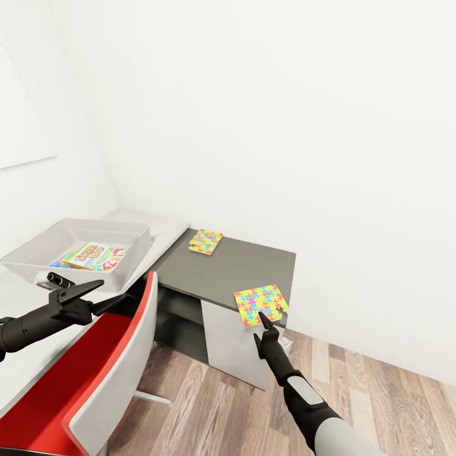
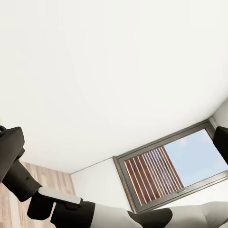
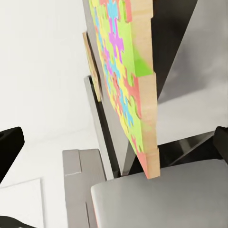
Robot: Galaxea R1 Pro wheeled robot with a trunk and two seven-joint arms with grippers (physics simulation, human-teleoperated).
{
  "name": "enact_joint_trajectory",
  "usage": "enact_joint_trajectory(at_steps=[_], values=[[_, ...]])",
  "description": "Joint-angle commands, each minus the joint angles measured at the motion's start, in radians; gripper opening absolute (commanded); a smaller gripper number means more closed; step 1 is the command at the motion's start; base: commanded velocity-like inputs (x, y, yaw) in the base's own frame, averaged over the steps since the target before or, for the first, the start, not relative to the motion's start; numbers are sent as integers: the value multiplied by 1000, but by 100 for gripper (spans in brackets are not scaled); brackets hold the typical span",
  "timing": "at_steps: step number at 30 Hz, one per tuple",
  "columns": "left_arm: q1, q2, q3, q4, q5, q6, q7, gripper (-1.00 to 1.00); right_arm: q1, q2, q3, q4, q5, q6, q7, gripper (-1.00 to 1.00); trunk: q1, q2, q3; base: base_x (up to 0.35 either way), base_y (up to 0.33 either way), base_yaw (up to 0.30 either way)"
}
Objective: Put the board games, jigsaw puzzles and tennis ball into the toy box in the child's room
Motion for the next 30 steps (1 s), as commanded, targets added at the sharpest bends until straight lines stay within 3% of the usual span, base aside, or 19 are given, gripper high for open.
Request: enact_joint_trajectory(at_steps=[1, 11, 30], values=[[-1, 0, 0, 0, -3, 3, -4, 100, -1, 1, -6, 1, -6, 10, 3, 100, 0, -1, -1, 11, 2, 0], [-1, 0, 0, 0, -3, 3, -4, 100, -1, -1, -6, 1, -6, 10, 3, 100, 0, -1, -1, 122, 0, 0], [-1, 0, 0, 4, -2, 3, -4, 100, -1, -1, -6, 1, -7, 10, 3, 100, 0, -1, -1, 7, 0, 0]])
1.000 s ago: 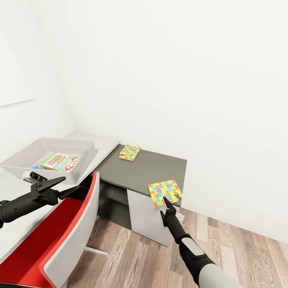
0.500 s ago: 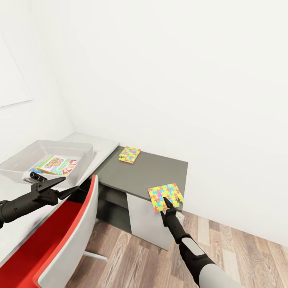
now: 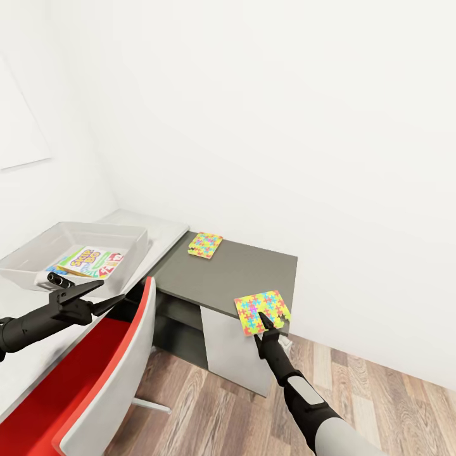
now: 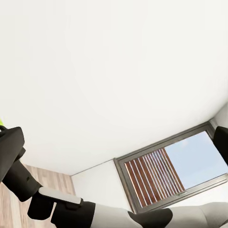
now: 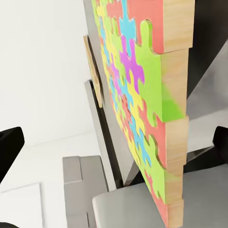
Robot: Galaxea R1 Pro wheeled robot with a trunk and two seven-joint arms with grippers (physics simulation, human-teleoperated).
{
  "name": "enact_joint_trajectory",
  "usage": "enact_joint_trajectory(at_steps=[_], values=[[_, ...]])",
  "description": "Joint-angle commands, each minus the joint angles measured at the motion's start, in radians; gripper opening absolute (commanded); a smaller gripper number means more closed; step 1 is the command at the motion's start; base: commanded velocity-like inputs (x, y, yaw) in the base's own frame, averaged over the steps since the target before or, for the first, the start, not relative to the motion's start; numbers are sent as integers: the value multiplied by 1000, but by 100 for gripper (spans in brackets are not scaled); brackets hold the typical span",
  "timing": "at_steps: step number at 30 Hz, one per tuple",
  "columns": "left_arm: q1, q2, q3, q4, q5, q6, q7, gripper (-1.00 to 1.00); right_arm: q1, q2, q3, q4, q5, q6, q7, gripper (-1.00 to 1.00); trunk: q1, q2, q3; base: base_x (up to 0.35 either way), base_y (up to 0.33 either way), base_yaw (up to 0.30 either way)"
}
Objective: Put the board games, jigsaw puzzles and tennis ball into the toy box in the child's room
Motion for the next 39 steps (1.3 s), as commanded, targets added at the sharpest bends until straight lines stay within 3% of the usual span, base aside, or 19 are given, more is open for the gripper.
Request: enact_joint_trajectory(at_steps=[1, 2, 12, 24, 34, 37, 39], values=[[-1, 0, 0, 0, -3, 3, -4, 100, -1, 1, -6, 1, -6, 10, 3, 100, 0, -1, -1, 0, 0, 0], [-1, 0, 0, 0, -3, 3, -4, 100, -1, 1, -6, 1, -6, 10, 3, -100, 0, -1, -1, 0, 0, 0], [-1, 0, 0, 0, -3, 3, -4, 100, -1, 1, -6, 1, -6, 13, 3, -100, 0, -1, -1, 0, 0, 0], [-1, 0, 0, 0, -2, 3, -4, 100, 0, 0, -6, -1, -6, 13, 6, -100, -46, 83, 37, 0, 0, 0], [-1, 0, 0, 0, -1, 3, -4, 100, 0, 1, -3, -7, -4, 11, 67, -100, -84, 153, 68, 0, 0, 0], [-1, 0, 0, 0, -1, 3, -4, 100, 0, 0, 13, -10, -4, 12, 66, -100, -96, 174, 77, 0, 0, 0], [-1, 0, 0, 0, -1, 3, -5, 100, -1, -1, 47, -17, -3, 16, 63, -100, -103, 188, 84, 0, 0, 0]])
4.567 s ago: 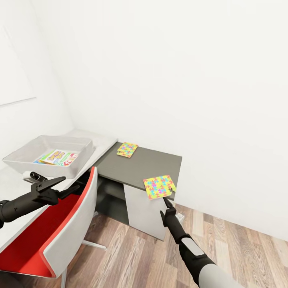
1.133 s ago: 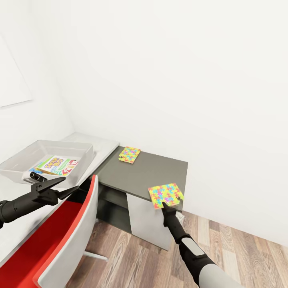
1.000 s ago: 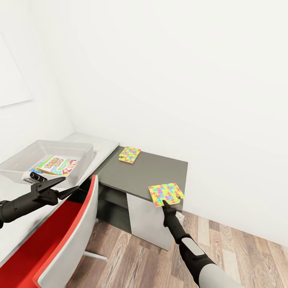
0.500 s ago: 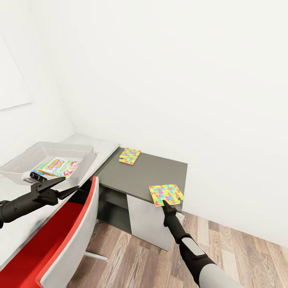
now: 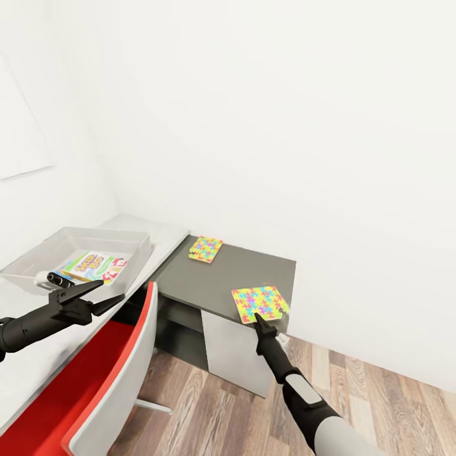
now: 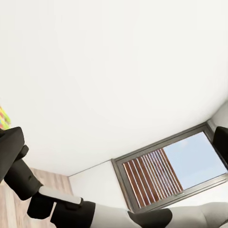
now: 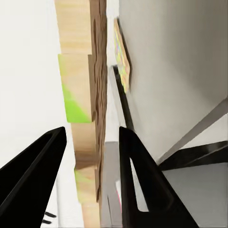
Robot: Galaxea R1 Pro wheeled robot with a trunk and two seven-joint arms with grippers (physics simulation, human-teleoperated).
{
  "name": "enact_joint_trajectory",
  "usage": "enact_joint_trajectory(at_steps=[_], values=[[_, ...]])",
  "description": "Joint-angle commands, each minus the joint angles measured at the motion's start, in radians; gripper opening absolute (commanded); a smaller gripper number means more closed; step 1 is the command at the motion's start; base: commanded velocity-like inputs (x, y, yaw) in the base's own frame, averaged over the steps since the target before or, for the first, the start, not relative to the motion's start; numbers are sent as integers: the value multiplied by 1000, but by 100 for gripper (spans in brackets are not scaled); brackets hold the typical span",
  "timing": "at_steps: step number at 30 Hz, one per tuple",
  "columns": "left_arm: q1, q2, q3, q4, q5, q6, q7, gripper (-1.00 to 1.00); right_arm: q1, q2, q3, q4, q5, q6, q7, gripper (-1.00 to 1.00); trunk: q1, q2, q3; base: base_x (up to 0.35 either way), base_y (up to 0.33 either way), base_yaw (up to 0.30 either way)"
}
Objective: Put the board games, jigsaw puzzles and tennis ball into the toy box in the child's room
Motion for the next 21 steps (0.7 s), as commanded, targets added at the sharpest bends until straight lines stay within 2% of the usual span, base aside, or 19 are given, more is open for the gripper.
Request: enact_joint_trajectory(at_steps=[1, 3, 4, 6, 9, 11, 15, 21], values=[[-1, 0, 0, 0, -3, 3, -4, 100, -1, -1, 22, -9, -11, 12, 0, -100, -4, 7, 2, 0, 0, 0], [-1, 0, 1, 0, -3, 3, -5, 100, -1, -5, 69, -42, -11, 23, -5, -100, -12, 21, 8, 0, 0, 0], [-1, 0, 2, 0, -3, 3, -5, 100, -1, -8, 81, -52, -11, 30, -6, -100, -12, 21, 8, 0, 0, 0], [-1, 1, 7, 0, -2, 3, -5, 100, -1, -39, 133, -101, -10, 88, -11, -100, -12, 21, 8, 0, 0, 0], [-1, 12, 17, 0, 3, 3, -11, 100, 0, -90, 203, -161, -10, 215, -35, -100, -12, 21, 8, 0, 0, 0], [-1, 26, 19, 0, 5, 3, -13, 100, 0, -106, 221, -185, -11, 259, -53, -100, -15, 28, 12, 0, 0, 0], [-1, 50, 21, 0, 7, 3, -15, 100, 0, -121, 238, -223, -12, 303, -73, -100, -31, 56, 24, 0, 0, 0], [-1, 55, 22, 0, 8, 3, -16, 100, 0, -117, 243, -233, -13, 315, -63, -100, -54, 98, 43, 0, 0, 0]])
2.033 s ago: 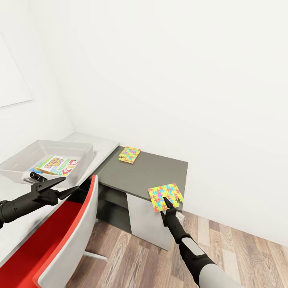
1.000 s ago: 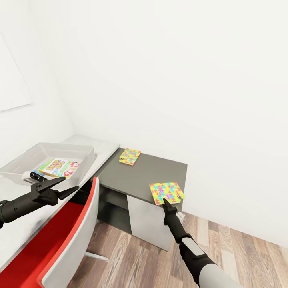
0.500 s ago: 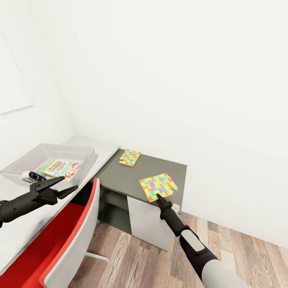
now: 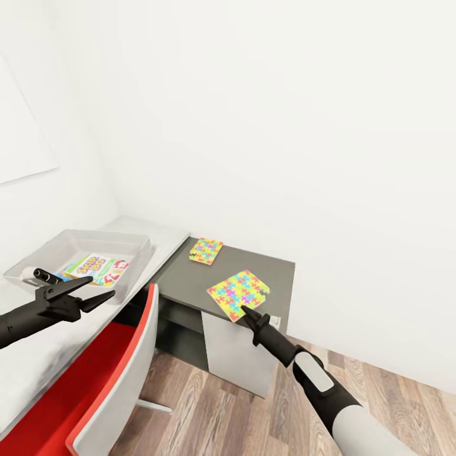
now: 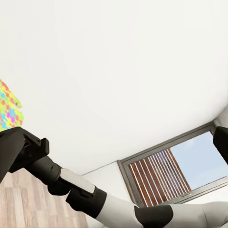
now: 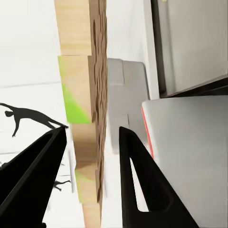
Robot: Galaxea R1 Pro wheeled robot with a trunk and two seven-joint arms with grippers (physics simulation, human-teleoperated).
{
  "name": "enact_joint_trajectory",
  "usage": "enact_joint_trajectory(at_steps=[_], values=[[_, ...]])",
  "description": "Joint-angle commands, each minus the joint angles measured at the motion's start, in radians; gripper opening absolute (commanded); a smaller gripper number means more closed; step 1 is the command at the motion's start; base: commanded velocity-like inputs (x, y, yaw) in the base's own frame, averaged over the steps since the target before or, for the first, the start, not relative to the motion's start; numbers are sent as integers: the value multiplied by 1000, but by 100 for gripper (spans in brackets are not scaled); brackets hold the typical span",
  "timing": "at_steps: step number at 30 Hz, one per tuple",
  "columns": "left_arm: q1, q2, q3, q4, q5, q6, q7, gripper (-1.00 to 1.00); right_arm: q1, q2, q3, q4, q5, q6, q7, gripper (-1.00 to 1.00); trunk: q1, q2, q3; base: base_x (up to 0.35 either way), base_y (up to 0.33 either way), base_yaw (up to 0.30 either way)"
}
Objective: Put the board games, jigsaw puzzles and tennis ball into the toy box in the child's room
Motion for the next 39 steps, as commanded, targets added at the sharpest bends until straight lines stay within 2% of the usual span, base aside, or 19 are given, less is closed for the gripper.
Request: enact_joint_trajectory(at_steps=[1, 9, 16, 17, 19, 22, 23, 28, 32, 39], values=[[-1, 0, 0, 0, -3, 3, -4, 100, -1, 1, 3, 0, -9, 6, 1, -100, -4, 6, 2, 0, 0, 0], [-1, -1, 0, -1, -3, 3, -4, 100, -1, -4, 33, -40, -8, 1, 11, -100, -34, 62, 27, 0, 0, 0], [-1, -1, 0, -1, -3, 3, -4, 100, -1, -8, 37, -62, -6, 0, 22, -100, -61, 111, 49, 0, 0, 0], [-1, -1, 0, -1, -3, 3, -4, 100, -2, -9, 41, -76, 0, 1, 25, -100, -65, 118, 52, 0, 0, 0], [-1, 0, 0, -1, -3, 3, -4, 100, -1, -10, 53, -109, 49, 2, 27, -100, -73, 132, 59, 0, 0, 0], [-1, 0, 0, -1, -3, 3, -4, 100, -2, -11, 54, -140, 151, 13, 24, -100, -84, 153, 68, 0, 0, 0], [-1, 0, 0, -1, -3, 3, -4, 100, -2, -11, 53, -144, 163, 15, 25, -100, -88, 160, 71, 0, 0, 0], [-1, 1, 0, -1, -3, 3, -4, 100, -2, -11, 57, -171, 192, 8, 20, -100, -107, 195, 87, 0, 0, 0], [-1, 1, 0, -1, -3, 3, -4, 100, -2, -11, 67, -200, 196, 23, -7, -100, -123, 223, 99, 0, 0, 0], [-1, 1, 1, -1, -3, 3, -4, 100, -1, -10, 71, -235, 196, 29, -10, -100, -149, 272, 121, 0, 0, 0]])
